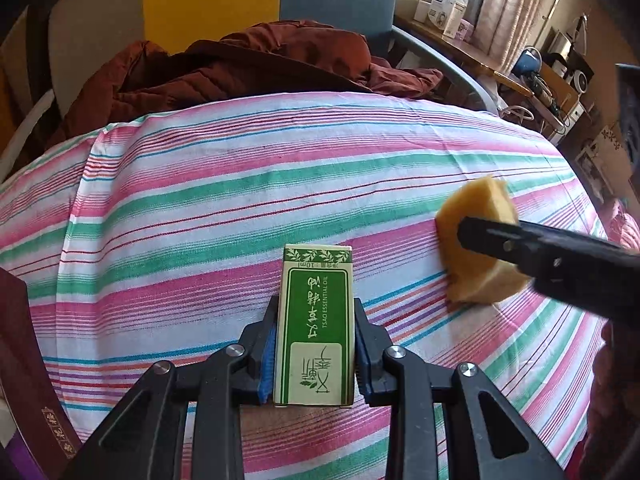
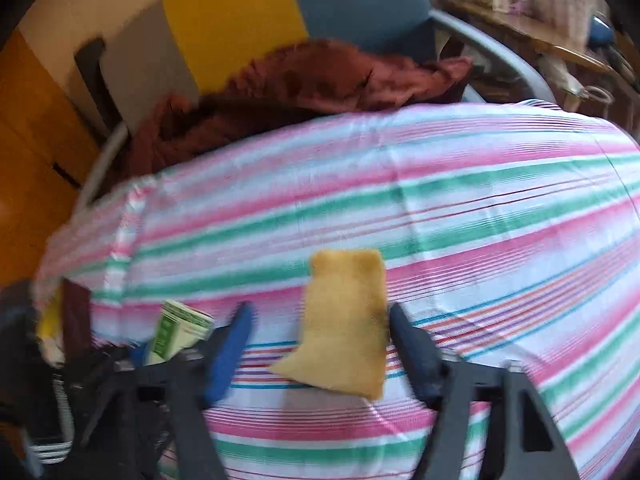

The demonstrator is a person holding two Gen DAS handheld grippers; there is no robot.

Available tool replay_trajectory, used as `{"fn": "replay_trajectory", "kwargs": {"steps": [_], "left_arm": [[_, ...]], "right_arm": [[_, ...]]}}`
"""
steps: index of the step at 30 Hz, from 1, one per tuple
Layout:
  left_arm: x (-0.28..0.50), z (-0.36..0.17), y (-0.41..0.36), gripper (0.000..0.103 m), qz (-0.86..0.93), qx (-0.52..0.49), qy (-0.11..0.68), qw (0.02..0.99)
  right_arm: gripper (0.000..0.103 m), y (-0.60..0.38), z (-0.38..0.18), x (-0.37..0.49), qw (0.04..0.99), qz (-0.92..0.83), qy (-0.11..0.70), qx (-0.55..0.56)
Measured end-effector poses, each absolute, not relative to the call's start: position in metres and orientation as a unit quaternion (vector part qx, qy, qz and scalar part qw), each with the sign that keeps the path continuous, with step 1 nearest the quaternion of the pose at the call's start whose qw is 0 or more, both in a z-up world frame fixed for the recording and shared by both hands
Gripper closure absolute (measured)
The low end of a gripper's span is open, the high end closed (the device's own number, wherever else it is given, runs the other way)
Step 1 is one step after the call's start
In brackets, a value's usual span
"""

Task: Organize objects
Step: 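Grasp the green box with the left tool while the right tool grasps the yellow sponge, then carry the green box and yellow sponge over the gold tray and release both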

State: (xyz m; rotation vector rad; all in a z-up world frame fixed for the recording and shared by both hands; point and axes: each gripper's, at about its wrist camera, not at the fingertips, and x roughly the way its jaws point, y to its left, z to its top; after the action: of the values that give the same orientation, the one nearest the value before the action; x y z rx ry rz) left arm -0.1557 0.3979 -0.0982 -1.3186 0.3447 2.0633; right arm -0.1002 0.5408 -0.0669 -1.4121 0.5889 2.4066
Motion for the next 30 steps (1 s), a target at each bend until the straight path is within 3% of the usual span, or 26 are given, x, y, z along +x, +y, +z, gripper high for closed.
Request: {"fn": "replay_trajectory", "kwargs": {"steps": [2, 20, 30], "left_arm": [[-0.153, -0.099, 0.399, 0.073, 0.791, -0.498, 0.137, 0.328], [-0.053, -0.096, 0.342, 0.073, 0.826, -0.447, 0.160, 0.306], [-0.035, -0.099, 0.333, 0.073, 0.837, -0.419, 0.169, 0.309]], "right_arm": [[0.062, 0.537, -0.068, -0.098, 0.150, 0.837, 0.174, -0.497], [0.063, 0.463, -0.056, 0.029, 0.073, 0.855, 0.127, -0.498], [0.063, 0.460, -0.070, 0.033, 0.064, 0.859, 0.128, -0.492]]}}
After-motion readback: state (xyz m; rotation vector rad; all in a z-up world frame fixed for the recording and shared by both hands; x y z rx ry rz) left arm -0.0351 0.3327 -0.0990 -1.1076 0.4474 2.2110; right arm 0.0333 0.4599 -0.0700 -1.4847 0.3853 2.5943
